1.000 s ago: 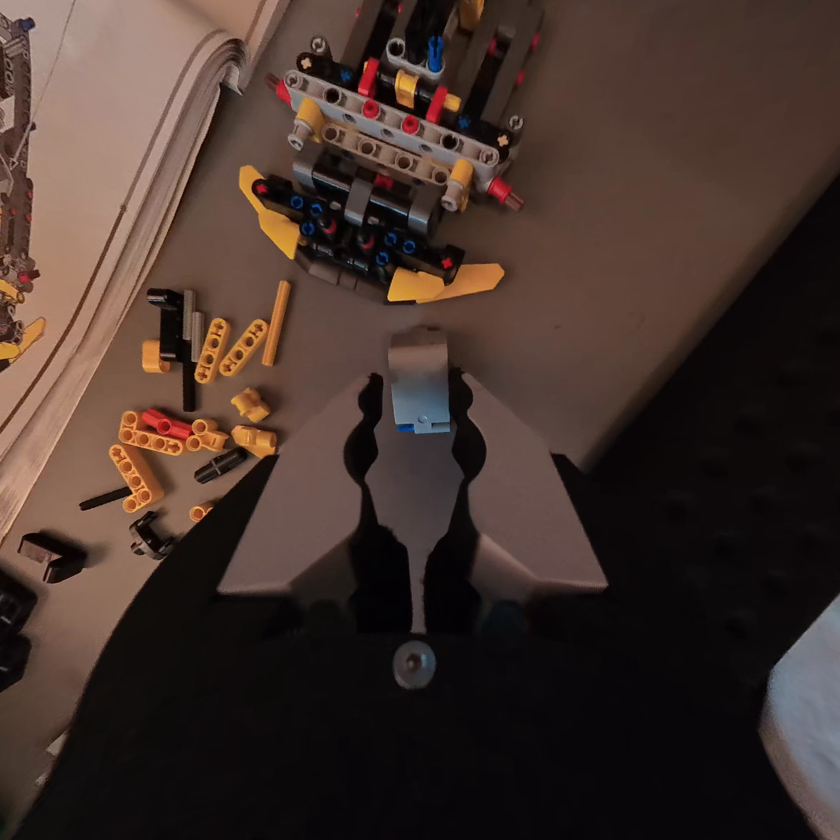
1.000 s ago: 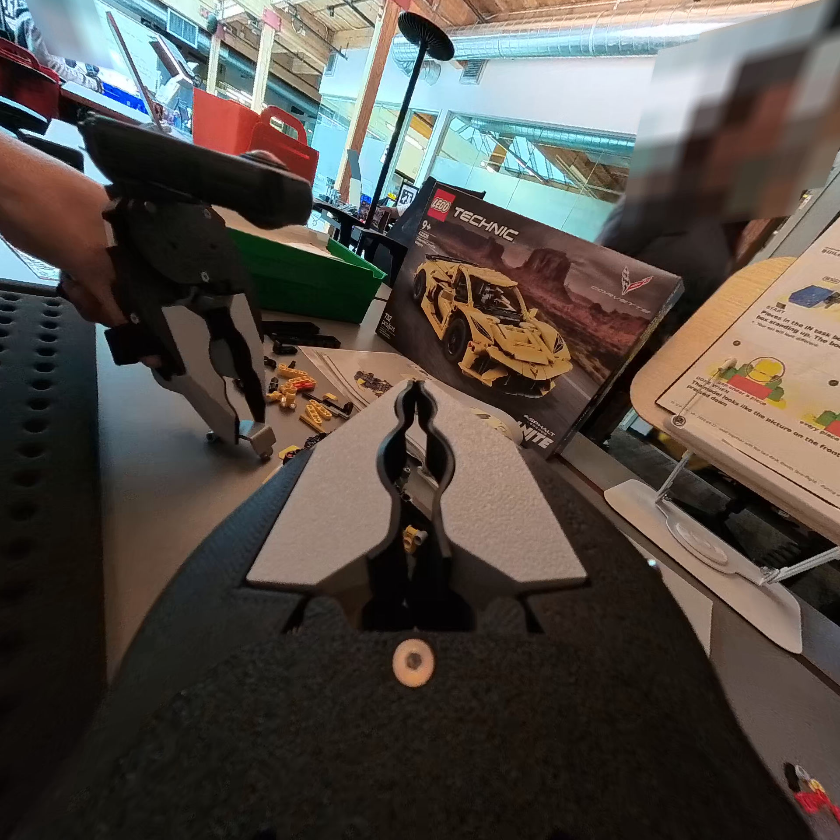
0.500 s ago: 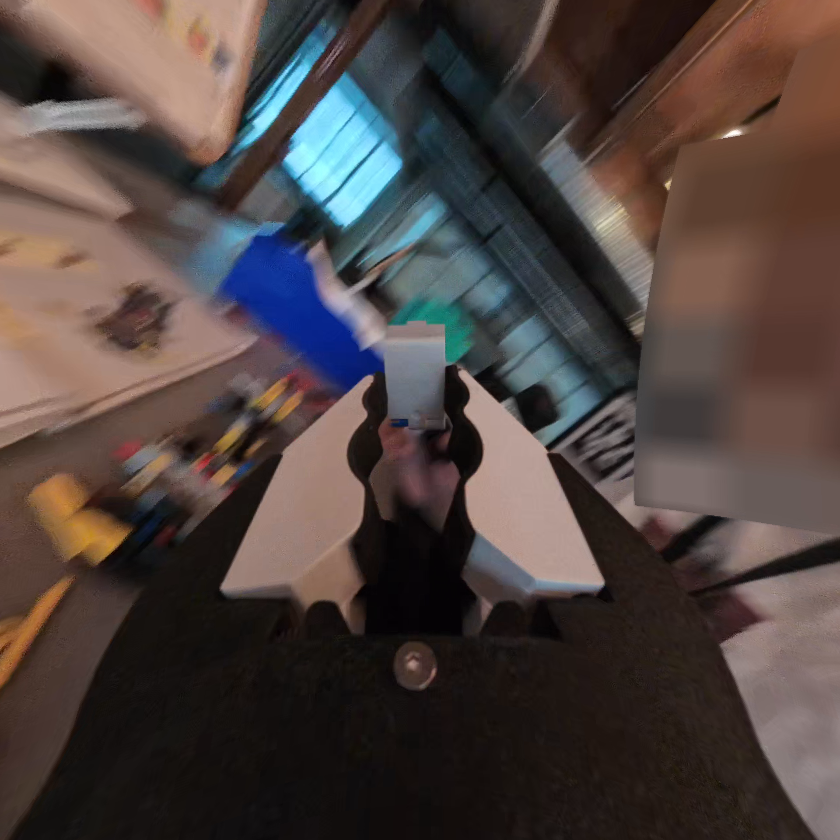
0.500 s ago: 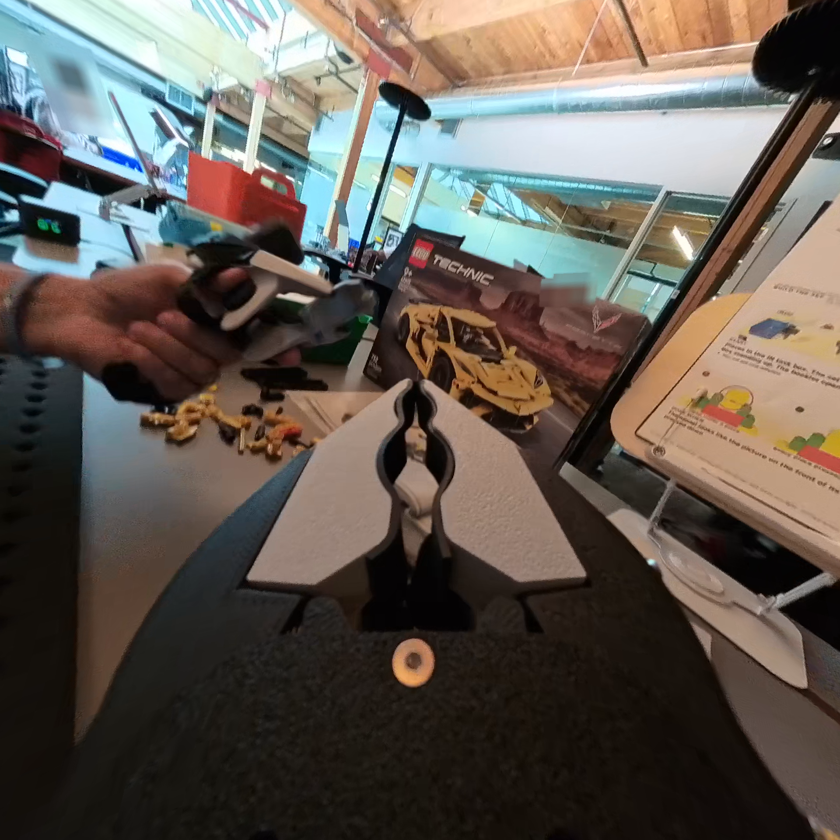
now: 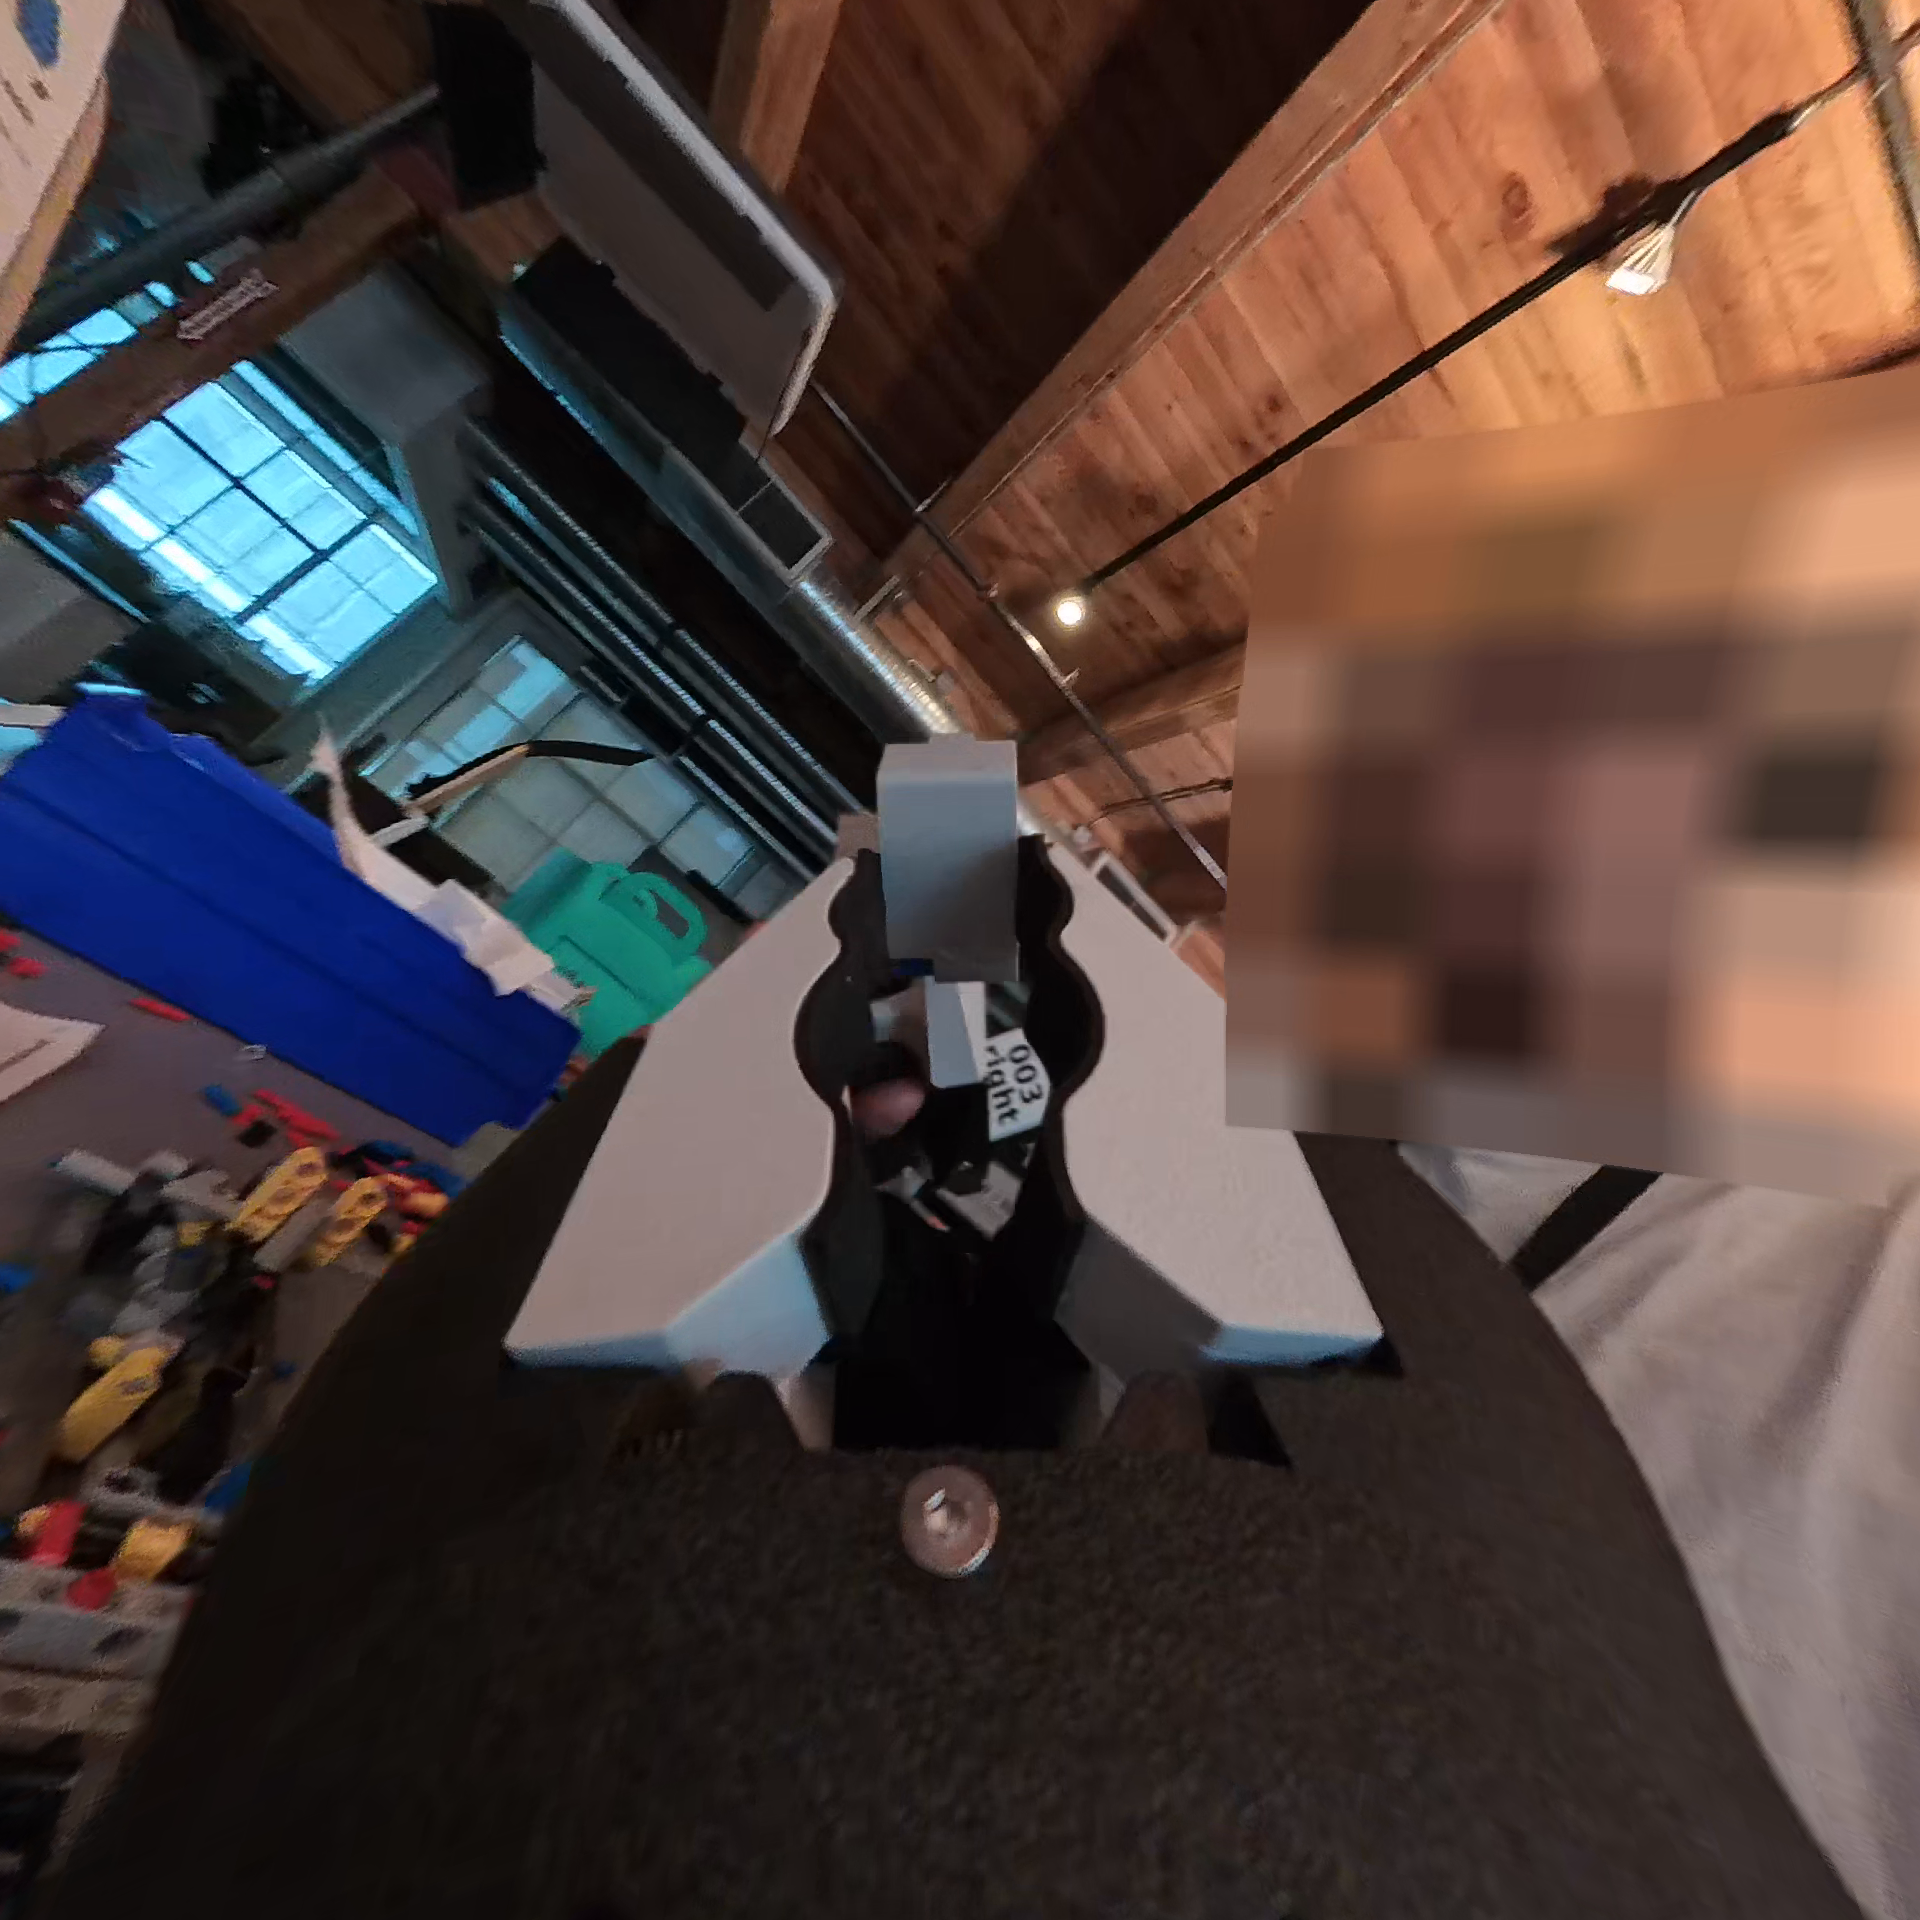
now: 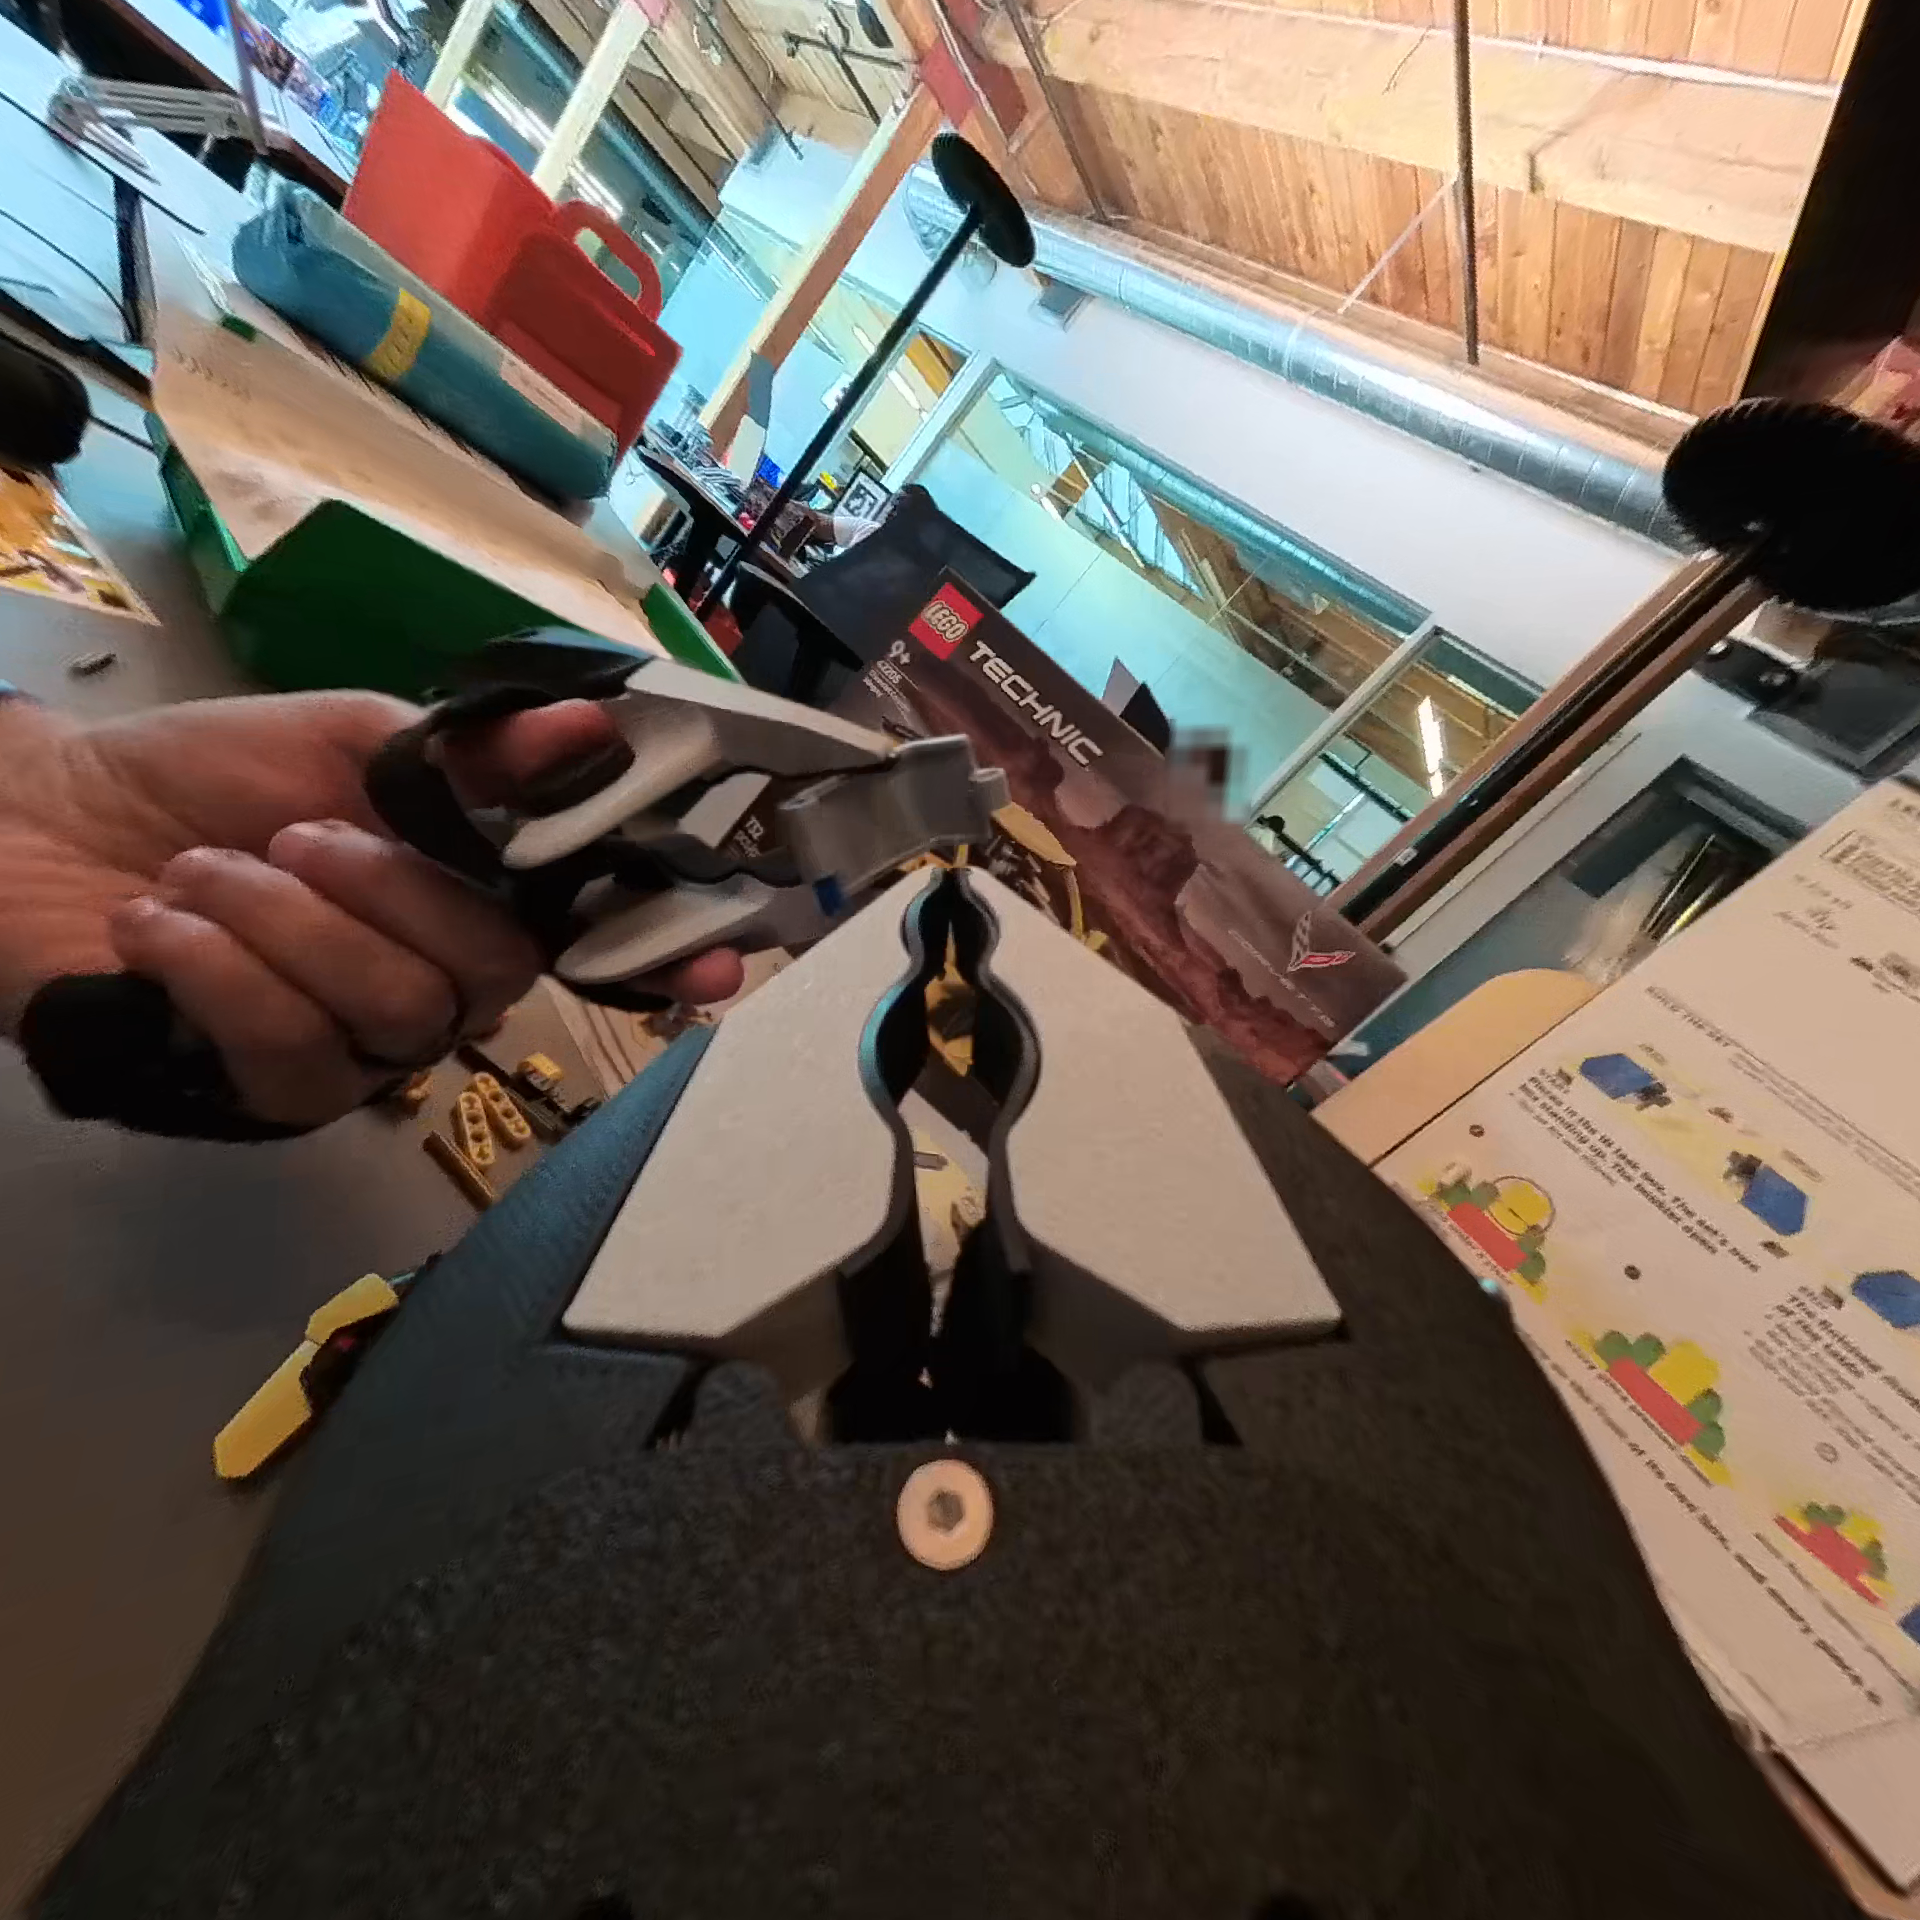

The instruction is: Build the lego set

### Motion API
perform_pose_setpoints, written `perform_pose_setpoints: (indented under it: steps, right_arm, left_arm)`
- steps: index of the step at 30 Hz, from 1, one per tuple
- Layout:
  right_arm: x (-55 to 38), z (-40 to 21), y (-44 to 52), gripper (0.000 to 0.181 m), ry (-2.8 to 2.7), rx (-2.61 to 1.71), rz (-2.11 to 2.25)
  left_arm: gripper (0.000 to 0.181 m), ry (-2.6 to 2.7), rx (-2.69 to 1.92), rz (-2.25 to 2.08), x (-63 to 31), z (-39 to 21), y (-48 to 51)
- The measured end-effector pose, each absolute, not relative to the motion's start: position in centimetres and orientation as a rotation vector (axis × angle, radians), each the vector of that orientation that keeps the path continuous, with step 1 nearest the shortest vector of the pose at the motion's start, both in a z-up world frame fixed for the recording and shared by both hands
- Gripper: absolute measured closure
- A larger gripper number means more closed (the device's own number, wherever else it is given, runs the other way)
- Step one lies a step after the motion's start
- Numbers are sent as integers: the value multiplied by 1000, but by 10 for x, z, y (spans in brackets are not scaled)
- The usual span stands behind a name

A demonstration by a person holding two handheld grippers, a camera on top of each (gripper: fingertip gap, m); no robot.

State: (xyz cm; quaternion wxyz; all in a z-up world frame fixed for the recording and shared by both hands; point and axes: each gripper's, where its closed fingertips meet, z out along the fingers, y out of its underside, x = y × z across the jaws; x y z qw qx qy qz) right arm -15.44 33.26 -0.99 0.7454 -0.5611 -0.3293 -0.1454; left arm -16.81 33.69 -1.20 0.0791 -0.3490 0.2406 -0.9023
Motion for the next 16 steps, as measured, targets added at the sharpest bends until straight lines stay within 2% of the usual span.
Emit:
perform_pose_setpoints:
  steps: [1,8,16]
  right_arm:
    - [-156,-11,329,181,-733,-1215,-332]
    - [-143,-25,329,181,-723,-1234,-293]
    - [-119,-36,339,181,-559,-1376,48]
  left_arm:
    - [157,745,-1062,-2653,-168,-13,338]
    - [157,535,-1072,-2474,-196,-10,399]
    - [157,326,-1065,-2420,-217,-15,445]
